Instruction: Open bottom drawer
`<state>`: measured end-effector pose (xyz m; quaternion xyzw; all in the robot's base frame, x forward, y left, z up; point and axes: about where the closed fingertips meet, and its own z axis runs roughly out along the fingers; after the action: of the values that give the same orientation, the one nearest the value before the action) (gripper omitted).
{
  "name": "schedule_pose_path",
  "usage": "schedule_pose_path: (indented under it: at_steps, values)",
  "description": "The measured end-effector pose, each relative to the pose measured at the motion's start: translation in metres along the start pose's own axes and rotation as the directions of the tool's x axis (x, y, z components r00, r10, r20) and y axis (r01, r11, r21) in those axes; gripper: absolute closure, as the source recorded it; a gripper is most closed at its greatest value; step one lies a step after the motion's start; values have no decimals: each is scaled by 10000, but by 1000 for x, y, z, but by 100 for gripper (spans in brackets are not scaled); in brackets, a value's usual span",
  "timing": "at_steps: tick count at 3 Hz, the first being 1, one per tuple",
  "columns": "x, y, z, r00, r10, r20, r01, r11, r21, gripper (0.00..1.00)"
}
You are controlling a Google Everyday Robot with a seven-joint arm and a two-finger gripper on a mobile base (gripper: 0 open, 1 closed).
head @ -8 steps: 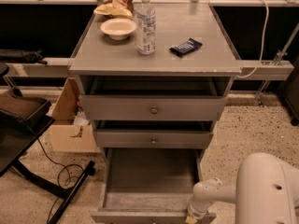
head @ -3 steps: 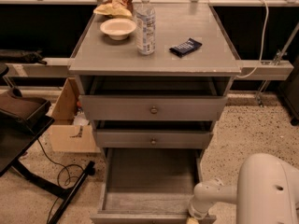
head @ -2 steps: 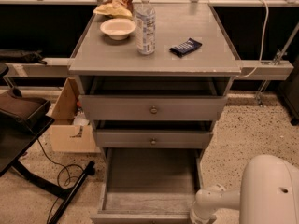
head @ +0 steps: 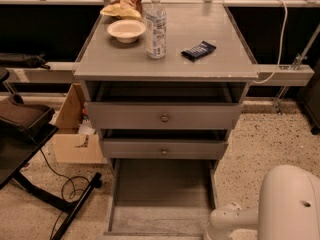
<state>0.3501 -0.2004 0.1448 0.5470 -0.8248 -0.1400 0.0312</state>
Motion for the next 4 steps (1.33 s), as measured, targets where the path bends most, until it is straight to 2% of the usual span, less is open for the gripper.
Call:
schedule_pose_path:
  at_steps: [2, 3, 4]
  values:
    - [-3, -3, -6, 10000, -1, -1, 1, 10000, 0, 89]
    - [-3, -3, -6, 10000, -1, -1, 1, 10000, 0, 76]
    - [-4, -2, -12, 9999, -132, 49, 131, 9999, 66, 52]
